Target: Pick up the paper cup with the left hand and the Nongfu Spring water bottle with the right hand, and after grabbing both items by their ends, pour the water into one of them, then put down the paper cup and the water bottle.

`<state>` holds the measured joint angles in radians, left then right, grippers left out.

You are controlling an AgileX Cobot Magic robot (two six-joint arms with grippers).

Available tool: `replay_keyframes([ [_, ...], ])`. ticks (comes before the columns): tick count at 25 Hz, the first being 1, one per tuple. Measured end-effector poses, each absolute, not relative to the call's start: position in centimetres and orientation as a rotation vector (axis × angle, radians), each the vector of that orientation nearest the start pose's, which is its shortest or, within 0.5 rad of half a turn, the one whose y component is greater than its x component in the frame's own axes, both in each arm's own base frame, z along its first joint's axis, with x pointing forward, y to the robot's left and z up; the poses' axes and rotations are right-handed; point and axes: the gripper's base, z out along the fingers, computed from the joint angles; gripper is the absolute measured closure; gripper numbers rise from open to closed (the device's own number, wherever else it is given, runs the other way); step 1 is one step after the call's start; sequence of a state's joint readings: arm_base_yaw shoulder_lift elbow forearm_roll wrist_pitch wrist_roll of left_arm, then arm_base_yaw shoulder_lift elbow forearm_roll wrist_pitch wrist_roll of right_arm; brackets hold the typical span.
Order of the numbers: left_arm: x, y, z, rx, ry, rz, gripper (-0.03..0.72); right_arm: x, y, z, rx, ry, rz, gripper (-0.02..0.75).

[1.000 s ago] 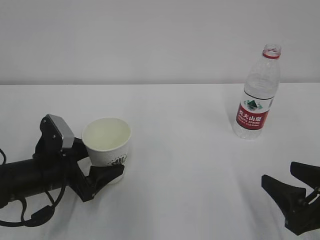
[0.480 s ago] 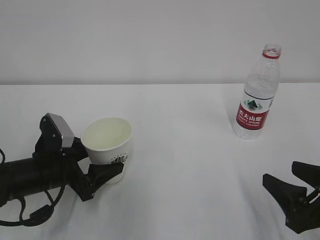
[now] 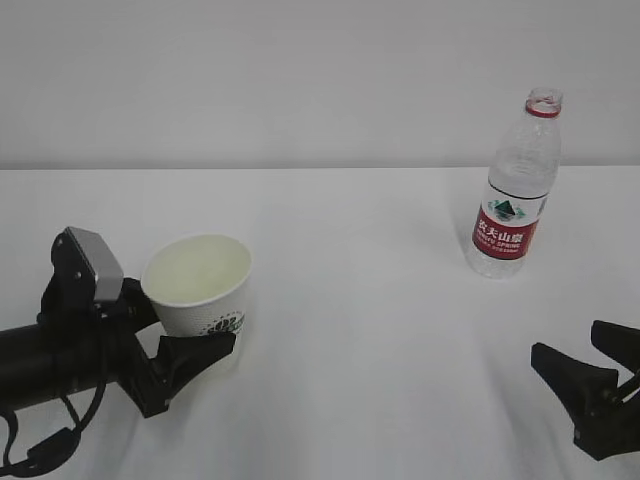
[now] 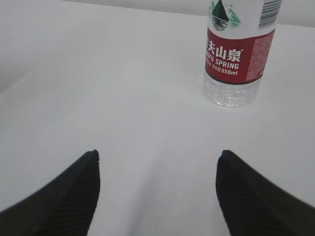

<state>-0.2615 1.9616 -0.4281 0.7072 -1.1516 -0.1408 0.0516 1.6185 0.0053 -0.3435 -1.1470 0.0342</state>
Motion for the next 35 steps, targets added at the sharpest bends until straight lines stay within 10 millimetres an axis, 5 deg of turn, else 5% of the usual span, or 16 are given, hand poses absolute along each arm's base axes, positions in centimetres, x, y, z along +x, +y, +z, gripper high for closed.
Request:
replay_keyframes([
  [20,21.9,-11.0,16.5,0.755,1.608,-0.596,0.124,17.1,3.4,12.2,-0.33,1.91,0.244,0.182],
  [26,21.9,-11.0,16.7,0.731,1.619,-0.618,0.124,18.5,3.1,12.9,-0.288,1.867,0.201,0.177],
  [35,21.8,-11.0,16.7,0.729,1.617,-0.63,0.124,20.7,3.1,13.4,-0.307,1.813,0.161,0.064],
])
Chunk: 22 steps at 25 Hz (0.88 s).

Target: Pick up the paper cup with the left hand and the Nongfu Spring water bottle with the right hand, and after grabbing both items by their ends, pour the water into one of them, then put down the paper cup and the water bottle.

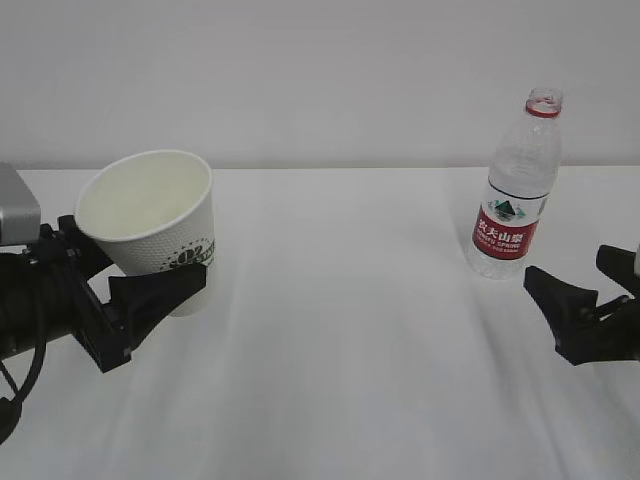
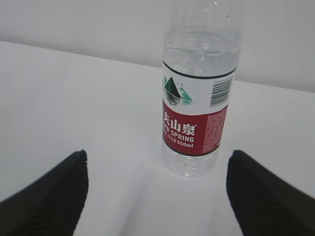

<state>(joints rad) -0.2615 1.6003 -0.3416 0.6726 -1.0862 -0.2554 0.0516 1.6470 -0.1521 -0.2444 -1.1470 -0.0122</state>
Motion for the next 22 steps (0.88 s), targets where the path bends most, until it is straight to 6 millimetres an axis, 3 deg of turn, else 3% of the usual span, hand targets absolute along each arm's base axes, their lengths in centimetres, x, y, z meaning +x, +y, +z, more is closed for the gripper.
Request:
replay_keyframes([
  [22,21.7,-11.0,16.7,0.73,1.618,-0.635,0.124,26.9,3.0,10.4,-0.293,1.843,0.117,0.07],
])
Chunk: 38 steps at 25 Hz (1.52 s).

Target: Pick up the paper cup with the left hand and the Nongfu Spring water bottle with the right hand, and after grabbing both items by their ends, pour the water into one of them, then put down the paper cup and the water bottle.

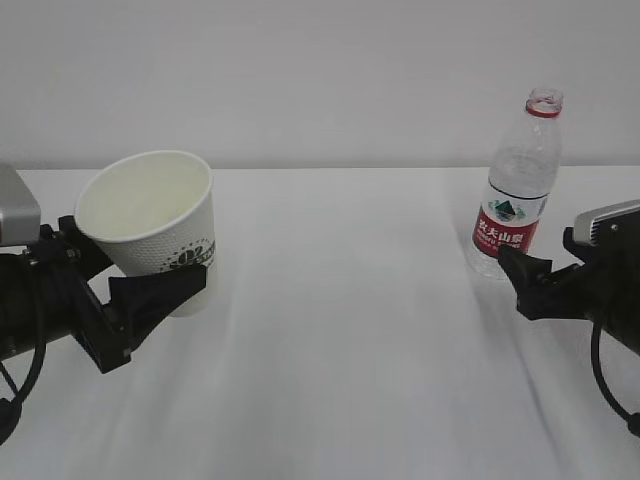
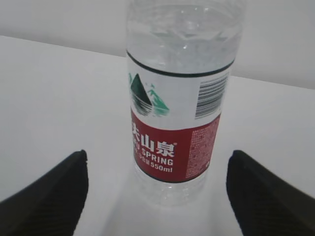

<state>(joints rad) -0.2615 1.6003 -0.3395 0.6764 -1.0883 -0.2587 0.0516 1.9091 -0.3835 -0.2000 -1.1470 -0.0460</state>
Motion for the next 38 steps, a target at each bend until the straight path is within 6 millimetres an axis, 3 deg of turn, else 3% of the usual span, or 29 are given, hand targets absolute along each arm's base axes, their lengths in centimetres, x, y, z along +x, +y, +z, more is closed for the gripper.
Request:
replay_keyframes([
  [38,21.7,-11.0,16.6,0.738,1.623,-0.633,0.124,34.6,3.3,8.8,-0.302,1.819,0.09,0.085],
])
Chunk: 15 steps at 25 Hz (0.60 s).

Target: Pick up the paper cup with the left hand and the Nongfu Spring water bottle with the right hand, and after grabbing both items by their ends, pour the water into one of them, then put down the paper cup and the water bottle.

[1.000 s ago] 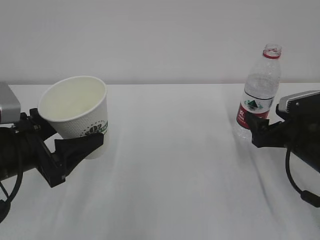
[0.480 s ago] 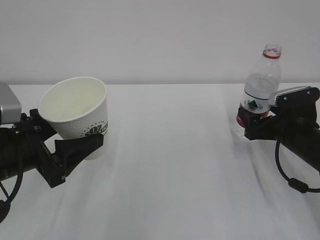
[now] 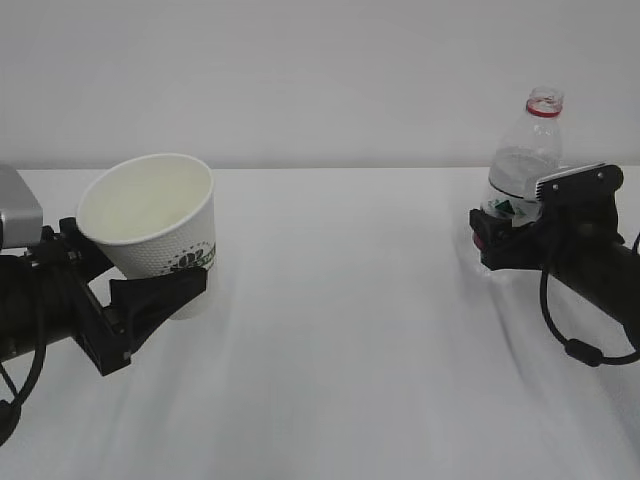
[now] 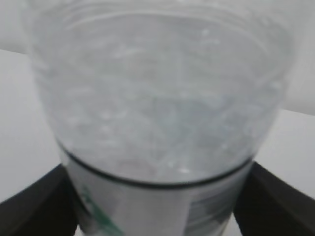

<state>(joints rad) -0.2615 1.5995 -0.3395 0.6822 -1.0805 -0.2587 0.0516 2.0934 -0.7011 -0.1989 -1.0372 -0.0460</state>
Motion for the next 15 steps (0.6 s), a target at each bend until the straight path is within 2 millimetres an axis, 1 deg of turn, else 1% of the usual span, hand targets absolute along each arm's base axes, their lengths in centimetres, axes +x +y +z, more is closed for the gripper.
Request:
replay_keyframes([
  [3,21.7,-11.05,16.61,0.738,1.623,-0.633,0.124,34.84,3.35,8.84,-0.305,1.819,0.089,0.106],
  [7,21.7,-11.05,16.61,0.738,1.623,-0.633,0.124,34.87,3.35,8.85,-0.304,1.82,0.089,0.17],
  [9,21.7,-11.05,16.61,0.738,1.623,-0.633,0.126,34.87,3.36,8.85,-0.305,1.82,0.089,0.188],
  [15,21.7,-11.05,16.61,0.738,1.623,-0.633,0.133,34.86,3.41,8.84,-0.312,1.819,0.092,0.196],
])
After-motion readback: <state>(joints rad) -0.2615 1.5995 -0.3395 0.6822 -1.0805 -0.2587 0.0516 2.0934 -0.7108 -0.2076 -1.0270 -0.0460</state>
